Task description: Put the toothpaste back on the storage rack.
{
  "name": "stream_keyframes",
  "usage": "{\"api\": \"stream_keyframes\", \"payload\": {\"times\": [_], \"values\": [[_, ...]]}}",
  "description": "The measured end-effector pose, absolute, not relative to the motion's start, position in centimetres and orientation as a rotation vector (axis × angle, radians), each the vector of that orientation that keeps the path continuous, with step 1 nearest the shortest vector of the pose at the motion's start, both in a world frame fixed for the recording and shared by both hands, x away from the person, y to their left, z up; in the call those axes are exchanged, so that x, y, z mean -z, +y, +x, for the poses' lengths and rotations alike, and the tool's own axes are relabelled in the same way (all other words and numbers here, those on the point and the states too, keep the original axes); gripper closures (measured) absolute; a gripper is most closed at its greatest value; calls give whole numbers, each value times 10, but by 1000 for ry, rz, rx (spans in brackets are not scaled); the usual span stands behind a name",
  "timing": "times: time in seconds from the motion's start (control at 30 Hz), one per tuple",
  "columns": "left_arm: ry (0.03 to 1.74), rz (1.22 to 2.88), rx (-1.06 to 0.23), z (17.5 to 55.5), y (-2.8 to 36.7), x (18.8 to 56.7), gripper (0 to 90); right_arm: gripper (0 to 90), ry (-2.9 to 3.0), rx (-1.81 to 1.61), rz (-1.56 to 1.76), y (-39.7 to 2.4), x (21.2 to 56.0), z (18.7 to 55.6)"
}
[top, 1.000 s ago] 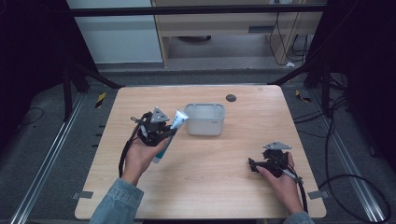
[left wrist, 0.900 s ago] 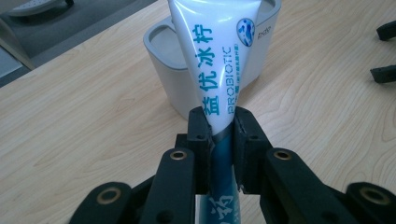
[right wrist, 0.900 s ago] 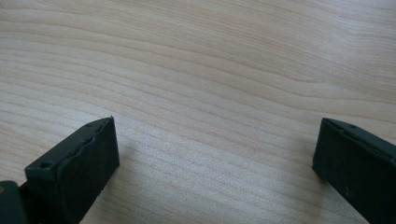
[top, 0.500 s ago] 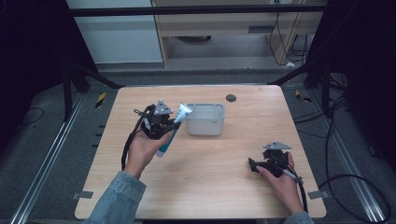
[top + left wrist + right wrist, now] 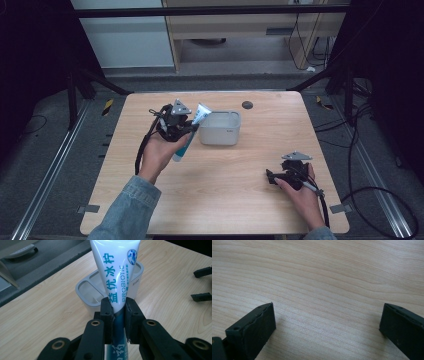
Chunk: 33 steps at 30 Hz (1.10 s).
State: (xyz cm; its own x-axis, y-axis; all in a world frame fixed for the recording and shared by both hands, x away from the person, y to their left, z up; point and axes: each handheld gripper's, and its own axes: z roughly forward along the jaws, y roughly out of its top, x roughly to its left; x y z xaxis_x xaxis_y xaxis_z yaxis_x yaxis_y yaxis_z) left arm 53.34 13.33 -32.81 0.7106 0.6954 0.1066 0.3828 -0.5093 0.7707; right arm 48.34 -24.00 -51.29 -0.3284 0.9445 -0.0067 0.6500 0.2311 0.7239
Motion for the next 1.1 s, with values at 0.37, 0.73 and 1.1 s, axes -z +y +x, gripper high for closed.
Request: {"api": "stream_keyframes", "payload": {"times": [0.37, 0.73, 1.1], "values": [[775, 2162, -512, 539, 120, 317, 785, 6, 2062, -877, 1461, -240, 513, 483], [758, 2132, -496, 549, 108, 304, 785, 6, 2062, -879, 1462, -240, 513, 483], [753, 2137, -484, 562, 97, 304, 785, 6, 2063, -877, 1462, -240, 513, 483]]}}
